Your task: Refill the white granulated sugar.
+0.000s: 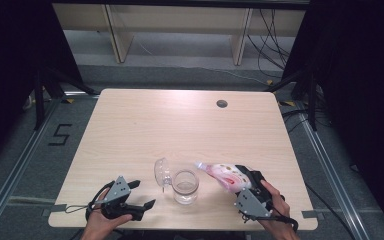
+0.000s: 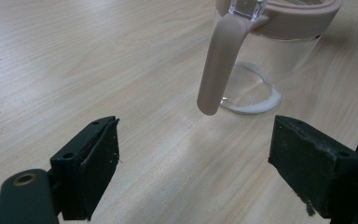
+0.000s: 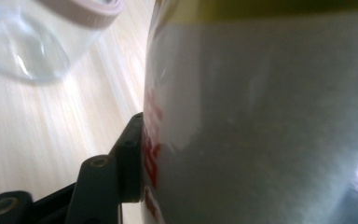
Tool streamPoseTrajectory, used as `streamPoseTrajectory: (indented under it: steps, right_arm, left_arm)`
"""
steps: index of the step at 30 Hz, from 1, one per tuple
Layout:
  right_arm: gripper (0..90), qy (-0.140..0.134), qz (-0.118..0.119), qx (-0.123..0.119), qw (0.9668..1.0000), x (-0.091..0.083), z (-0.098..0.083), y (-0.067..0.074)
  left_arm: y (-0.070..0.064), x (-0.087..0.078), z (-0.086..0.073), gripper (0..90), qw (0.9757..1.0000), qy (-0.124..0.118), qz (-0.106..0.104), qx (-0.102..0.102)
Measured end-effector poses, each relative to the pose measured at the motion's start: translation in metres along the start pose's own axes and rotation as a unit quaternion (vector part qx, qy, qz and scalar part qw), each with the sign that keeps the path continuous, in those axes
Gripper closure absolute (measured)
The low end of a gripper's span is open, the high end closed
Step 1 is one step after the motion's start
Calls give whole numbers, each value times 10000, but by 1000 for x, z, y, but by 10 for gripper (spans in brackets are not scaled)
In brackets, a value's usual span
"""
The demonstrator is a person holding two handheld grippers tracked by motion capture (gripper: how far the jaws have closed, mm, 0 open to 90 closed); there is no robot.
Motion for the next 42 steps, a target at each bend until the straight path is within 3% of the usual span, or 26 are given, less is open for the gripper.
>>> streamPoseTrajectory:
  steps: [2, 3, 4, 8, 9, 10, 11, 12, 13, 16, 17, 22, 25, 26, 27, 29, 30, 31, 32, 33, 36, 37, 38, 40, 41, 42]
  right_arm:
    - [464, 146, -38, -108, 9998, -3, 3, 3]
    - [464, 80, 11, -511, 9987, -2, 4, 0]
    - [464, 149, 10, -423, 9990, -2, 5, 4]
    - [465, 240, 42, -626, 9977, -2, 7, 7]
    - [465, 266, 105, -916, 9954, -2, 9, 6]
    - [465, 348, 81, -780, 9963, -3, 10, 9]
    - [465, 354, 55, -994, 9944, -3, 10, 9]
    - [465, 313, 155, -1441, 9889, -2, 13, 5]
    - [466, 414, 48, -1189, 9920, -4, 12, 11]
    - [466, 502, 55, -1511, 9872, -4, 15, 14]
    - [467, 480, 85, -1733, 9837, -3, 16, 12]
    - [469, 584, 111, -1752, 9827, -3, 14, 16]
    - [470, 568, 217, -2125, 9753, -1, 17, 13]
    - [470, 577, 185, -2011, 9777, -1, 16, 15]
    - [470, 592, 194, -2082, 9761, -1, 16, 16]
    - [471, 676, 187, -2271, 9714, -1, 18, 16]
    - [471, 672, 236, -2483, 9661, 0, 20, 15]
    - [471, 679, 189, -2308, 9704, 0, 19, 18]
    - [471, 663, 234, -2428, 9675, 1, 20, 17]
    - [472, 717, 202, -2378, 9685, 0, 20, 19]
    - [472, 692, 224, -2579, 9634, 1, 22, 19]
    - [473, 696, 213, -2676, 9608, 2, 23, 20]
    - [473, 745, 252, -2875, 9546, 3, 25, 19]
    - [473, 570, 232, -3061, 9500, 5, 25, 18]
    - [474, 627, 302, -3211, 9445, 5, 26, 16]
    - [474, 758, 252, -3027, 9497, 4, 24, 18]
  left_arm:
    - [1, 0, 0, 156, 10000, -3, -33, 46]
    - [0, 0, 0, 156, 10000, 3, -17, 39]
    - [0, 0, 0, 156, 10000, 4, -13, 16]
    - [0, 0, 0, 156, 10000, 11, -14, 31]
    - [0, 0, 0, 156, 10000, 11, -19, 39]
    - [0, 0, 0, 156, 10000, 8, -17, 28]
    - [0, 0, 0, 156, 10000, 7, -16, 23]
    - [0, 0, 0, 156, 10000, 5, -18, 27]
    - [0, 0, 0, 156, 10000, 10, -24, 23]
    - [-1, 1, -1, 156, 10000, 11, -48, 2]
    - [-1, 1, -1, 155, 10000, 17, -66, 32]
    - [0, 1, -1, 156, 10000, 15, -66, 40]
    - [-1, 2, -1, 155, 10000, -18, -54, -17]
    - [-1, 2, -1, 156, 10000, -11, -58, -18]
    - [-1, 2, -1, 156, 10000, 5, -64, -28]
    - [-1, 2, -1, 156, 10000, 14, -82, 13]
    - [-1, 2, -1, 156, 10000, 16, -77, -2]
    - [-1, 2, -1, 155, 10000, 17, -76, 1]
    - [-1, 2, -1, 155, 10000, 13, -76, 2]
    - [-2, 2, -1, 155, 10000, 12, -68, -22]
    - [-2, 2, -1, 155, 10000, -3, -58, -44]
    - [-2, 2, -1, 155, 10000, -1, -62, -41]
    - [-2, 2, -1, 156, 10000, 11, -51, -33]
    - [-1, 2, -1, 155, 9999, 31, -96, 25]
    - [-1, 2, -1, 155, 9999, 33, -98, 20]
    - [-2, 3, -1, 155, 10000, 6, -91, -8]
Point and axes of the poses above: each handheld gripper's, and its own axes: x roughly forward along the jaws, z roughly out of its top, y roughly to its left, the point moved 1 cm from there along x, roughly forward along the jaws, and after that the axes turned 15 degrees about -y, right-handed, at the moved point
